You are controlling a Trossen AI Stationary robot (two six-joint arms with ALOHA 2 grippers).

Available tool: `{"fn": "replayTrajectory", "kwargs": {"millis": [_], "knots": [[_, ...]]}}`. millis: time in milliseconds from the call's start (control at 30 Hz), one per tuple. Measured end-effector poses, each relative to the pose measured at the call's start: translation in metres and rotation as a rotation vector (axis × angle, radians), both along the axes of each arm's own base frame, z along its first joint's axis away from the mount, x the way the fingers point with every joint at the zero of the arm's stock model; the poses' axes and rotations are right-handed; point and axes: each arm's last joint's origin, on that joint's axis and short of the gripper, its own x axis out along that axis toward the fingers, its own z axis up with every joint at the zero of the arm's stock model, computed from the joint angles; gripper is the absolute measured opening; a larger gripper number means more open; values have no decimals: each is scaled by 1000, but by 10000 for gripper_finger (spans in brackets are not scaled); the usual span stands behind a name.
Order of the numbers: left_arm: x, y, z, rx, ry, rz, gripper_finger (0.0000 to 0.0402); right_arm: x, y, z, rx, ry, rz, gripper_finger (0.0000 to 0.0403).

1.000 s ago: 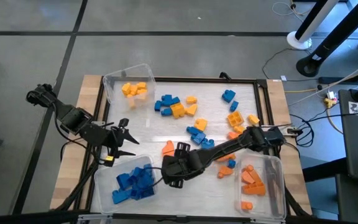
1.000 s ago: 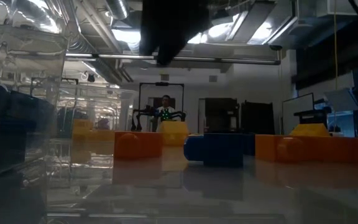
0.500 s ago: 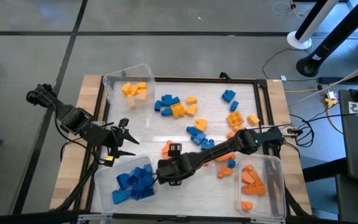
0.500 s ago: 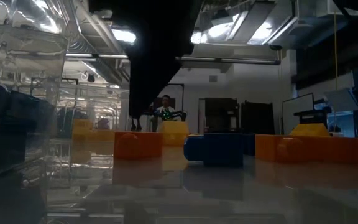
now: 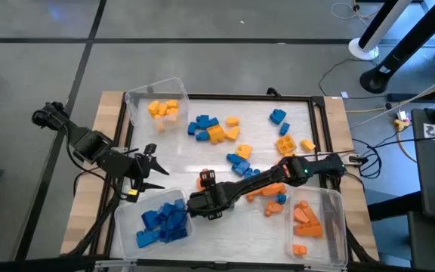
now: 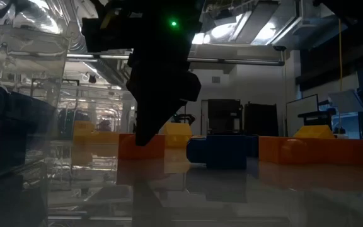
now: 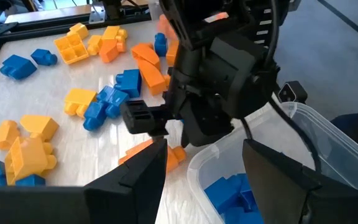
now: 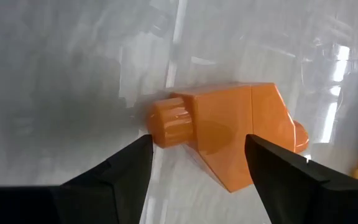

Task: Sort blocks
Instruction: Put the orange game piece into the bottom right transparent bin

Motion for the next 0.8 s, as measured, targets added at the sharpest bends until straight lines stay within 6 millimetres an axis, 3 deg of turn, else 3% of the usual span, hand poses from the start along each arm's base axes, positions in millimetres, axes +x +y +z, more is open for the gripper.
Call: {"fn": "replayTrajectory", "kwargs": {"millis": [300, 800], "knots": [[0, 0, 0, 0, 0, 0, 198, 4, -13, -1, 100, 56, 43, 254], [0, 0, 0, 0, 0, -1, 198, -2, 5, 1, 227, 94, 103, 254]]}}
